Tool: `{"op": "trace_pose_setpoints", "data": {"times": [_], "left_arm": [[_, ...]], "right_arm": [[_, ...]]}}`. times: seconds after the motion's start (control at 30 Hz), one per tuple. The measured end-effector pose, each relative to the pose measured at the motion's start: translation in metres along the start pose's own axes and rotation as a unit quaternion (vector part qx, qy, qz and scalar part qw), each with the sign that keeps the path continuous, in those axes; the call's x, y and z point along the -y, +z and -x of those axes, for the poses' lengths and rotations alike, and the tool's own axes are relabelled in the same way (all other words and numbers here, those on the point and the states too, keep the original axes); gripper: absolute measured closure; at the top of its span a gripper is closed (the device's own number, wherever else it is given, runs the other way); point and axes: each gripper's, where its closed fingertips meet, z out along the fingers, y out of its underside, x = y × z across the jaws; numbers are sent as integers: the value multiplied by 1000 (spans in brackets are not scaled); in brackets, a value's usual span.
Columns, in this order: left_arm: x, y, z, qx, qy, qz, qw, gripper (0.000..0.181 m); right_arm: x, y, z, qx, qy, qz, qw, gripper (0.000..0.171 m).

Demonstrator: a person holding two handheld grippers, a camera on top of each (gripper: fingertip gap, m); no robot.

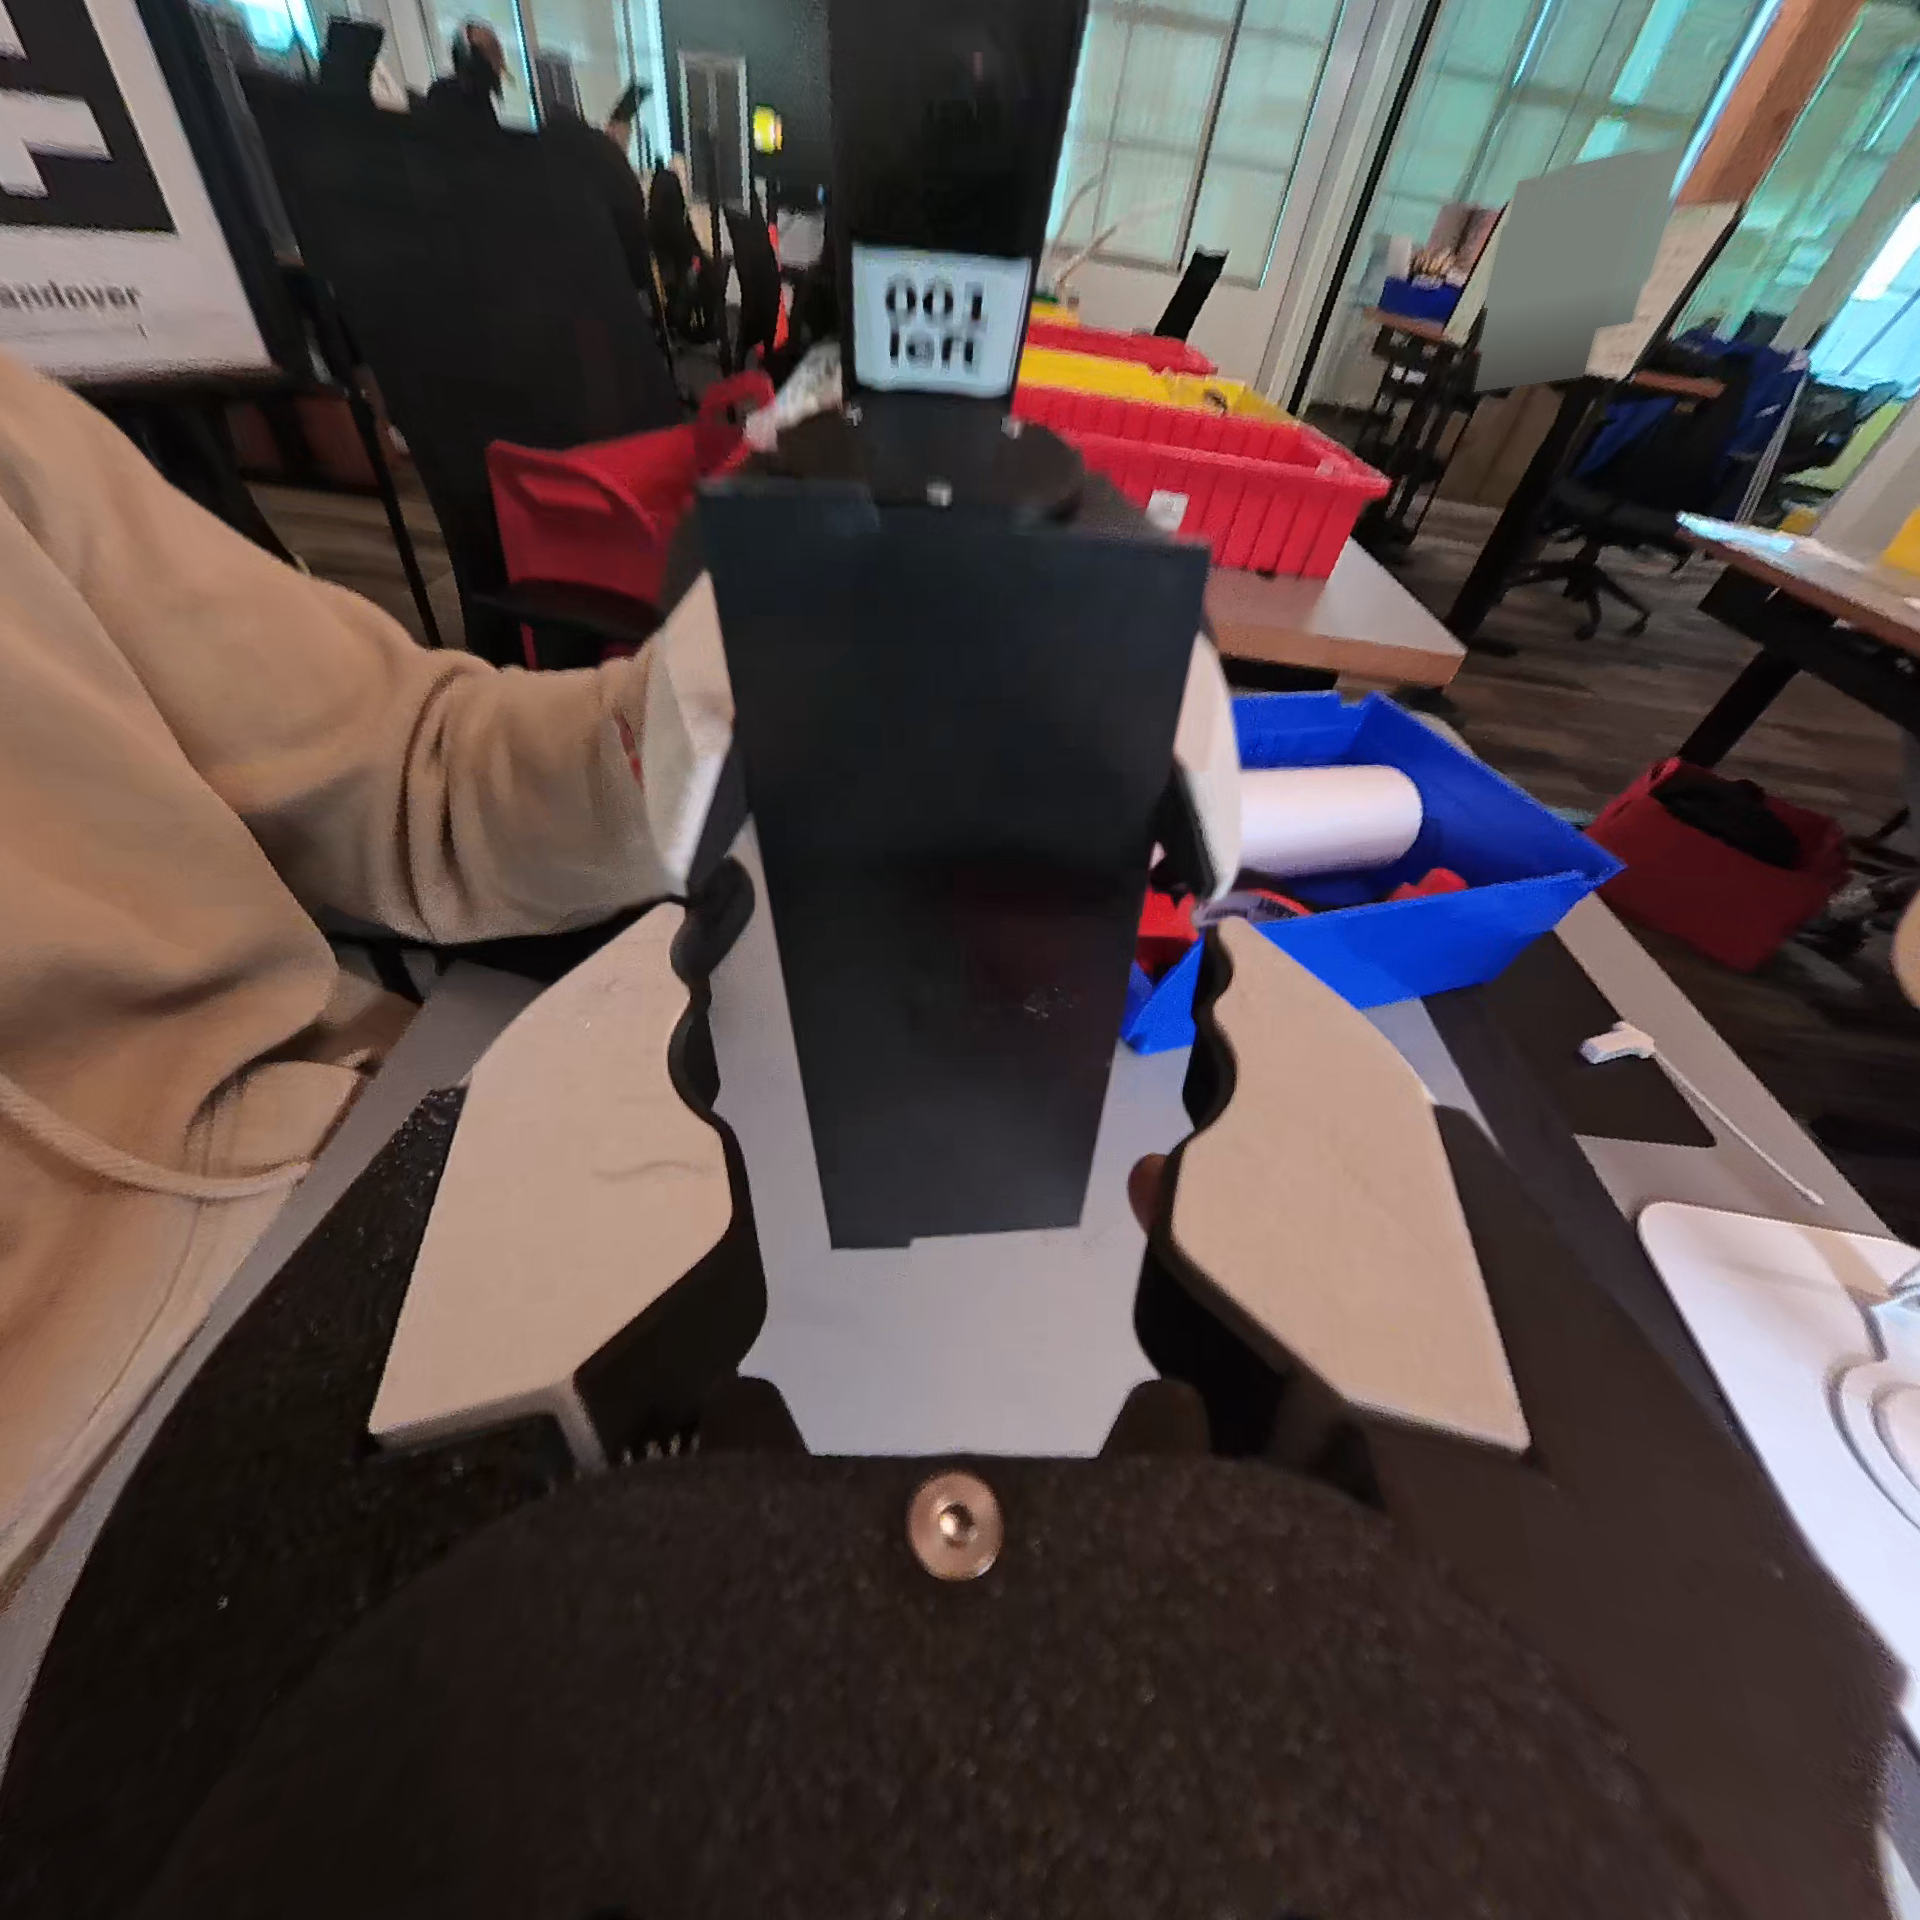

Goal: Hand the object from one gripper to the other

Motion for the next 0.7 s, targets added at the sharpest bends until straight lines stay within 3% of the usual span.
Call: {"op": "trace_pose_setpoints", "data": {"times": [0.13, 0.4, 0.7], "left_arm": [[-12, 10, -2, -10, 3, 24, 1000, 94], [-21, 25, -11, -17, 19, 47, 999, 95], [13, -11, -11, -27, 5, -32, 999, 97]], "right_arm": [[25, -10, 3, -4, 3, -54, 999, 81], [13, 11, 10, 11, 0, -18, 1000, 86], [15, -2, 2, -18, -17, -17, 1000, 87]]}}
